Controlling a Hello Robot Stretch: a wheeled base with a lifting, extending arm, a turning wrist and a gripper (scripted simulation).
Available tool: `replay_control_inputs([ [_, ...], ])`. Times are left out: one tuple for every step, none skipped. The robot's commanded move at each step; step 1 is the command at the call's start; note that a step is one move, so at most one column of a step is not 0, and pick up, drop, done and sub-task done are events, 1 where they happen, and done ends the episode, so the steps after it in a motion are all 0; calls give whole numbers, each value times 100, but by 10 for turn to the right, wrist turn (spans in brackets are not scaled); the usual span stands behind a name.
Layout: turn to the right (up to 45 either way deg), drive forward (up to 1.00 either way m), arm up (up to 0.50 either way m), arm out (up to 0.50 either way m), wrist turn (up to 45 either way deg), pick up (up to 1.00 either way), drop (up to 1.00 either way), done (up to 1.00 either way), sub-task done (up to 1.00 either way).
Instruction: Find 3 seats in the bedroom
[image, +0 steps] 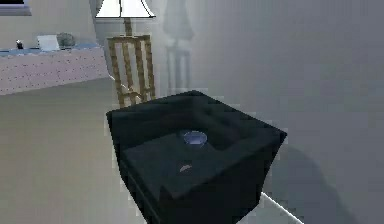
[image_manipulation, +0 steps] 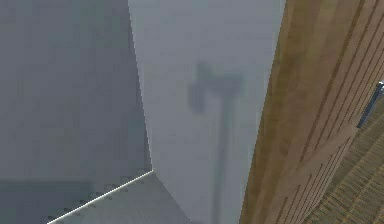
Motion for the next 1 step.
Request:
replay_control_inputs([
  [-450,0,0,0,0,0,0,0,0],
])
